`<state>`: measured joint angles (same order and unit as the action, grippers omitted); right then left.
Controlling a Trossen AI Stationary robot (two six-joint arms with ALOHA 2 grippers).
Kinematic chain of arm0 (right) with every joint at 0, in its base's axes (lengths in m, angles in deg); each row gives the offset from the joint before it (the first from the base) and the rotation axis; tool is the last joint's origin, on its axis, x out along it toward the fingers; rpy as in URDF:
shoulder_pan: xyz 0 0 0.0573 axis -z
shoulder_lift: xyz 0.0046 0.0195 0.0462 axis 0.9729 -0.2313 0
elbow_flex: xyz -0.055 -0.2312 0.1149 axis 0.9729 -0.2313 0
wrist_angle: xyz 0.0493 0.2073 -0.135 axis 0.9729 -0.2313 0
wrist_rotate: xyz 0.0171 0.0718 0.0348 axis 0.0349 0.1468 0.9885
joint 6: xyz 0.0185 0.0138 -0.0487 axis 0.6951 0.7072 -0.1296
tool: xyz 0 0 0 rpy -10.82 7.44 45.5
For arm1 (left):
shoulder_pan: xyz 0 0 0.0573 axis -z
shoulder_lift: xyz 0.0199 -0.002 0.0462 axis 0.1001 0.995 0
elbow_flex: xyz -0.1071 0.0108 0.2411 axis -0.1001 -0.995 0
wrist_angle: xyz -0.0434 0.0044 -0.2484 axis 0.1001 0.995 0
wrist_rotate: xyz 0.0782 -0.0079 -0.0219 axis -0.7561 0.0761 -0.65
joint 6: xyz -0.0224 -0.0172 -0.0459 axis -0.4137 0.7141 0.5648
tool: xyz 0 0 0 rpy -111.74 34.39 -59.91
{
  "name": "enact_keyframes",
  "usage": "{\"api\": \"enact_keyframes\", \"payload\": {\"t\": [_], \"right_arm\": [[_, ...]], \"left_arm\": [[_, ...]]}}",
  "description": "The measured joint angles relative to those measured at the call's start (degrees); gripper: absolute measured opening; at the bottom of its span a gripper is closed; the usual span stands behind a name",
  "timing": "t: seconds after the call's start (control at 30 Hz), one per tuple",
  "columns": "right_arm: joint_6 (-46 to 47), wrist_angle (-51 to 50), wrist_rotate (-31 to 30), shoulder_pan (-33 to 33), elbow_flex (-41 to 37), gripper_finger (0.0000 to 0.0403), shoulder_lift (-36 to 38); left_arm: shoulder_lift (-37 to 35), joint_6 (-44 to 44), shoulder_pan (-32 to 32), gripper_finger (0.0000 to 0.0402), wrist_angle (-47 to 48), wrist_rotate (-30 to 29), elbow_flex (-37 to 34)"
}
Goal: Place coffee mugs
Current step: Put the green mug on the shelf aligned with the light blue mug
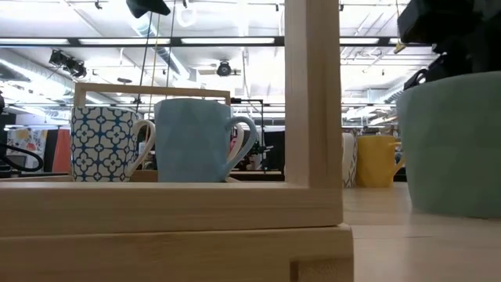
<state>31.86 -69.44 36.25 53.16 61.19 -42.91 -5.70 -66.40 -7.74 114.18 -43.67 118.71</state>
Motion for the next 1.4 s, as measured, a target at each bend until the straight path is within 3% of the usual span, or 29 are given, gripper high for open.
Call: {"api": "enact_keyframes", "payload": {"t": [0.4,0.67,0.87,1.03,1.27,1.4], "right_arm": [[-0.93,17.05,0.12,-4.02,0.02,0.0110,-3.40],[-15.44,15.32,-0.42,-2.56,1.27,0.0110,-0.33],[-25.17,7.27,-5.82,0.03,1.25,0.0110,3.06],[-29.20,1.56,-9.23,2.45,1.00,0.0110,3.03],[-30.13,5.91,-8.65,4.98,-4.99,0.0110,2.67],[-30.22,10.53,-5.27,4.61,-6.77,0.0110,2.74]], "left_arm": [[0.00,0.00,0.00,0.0204,-0.07,0.00,0.00],[0.00,0.00,0.00,0.0204,-0.16,0.00,0.00],[0.00,0.00,-0.02,0.0204,-0.35,0.00,0.00],[0.00,0.02,0.00,0.0204,-0.50,0.00,0.02],[0.00,0.04,0.00,0.0204,-2.00,0.00,0.02],[0.00,0.04,-0.02,0.0204,-4.35,0.00,0.02]]}}
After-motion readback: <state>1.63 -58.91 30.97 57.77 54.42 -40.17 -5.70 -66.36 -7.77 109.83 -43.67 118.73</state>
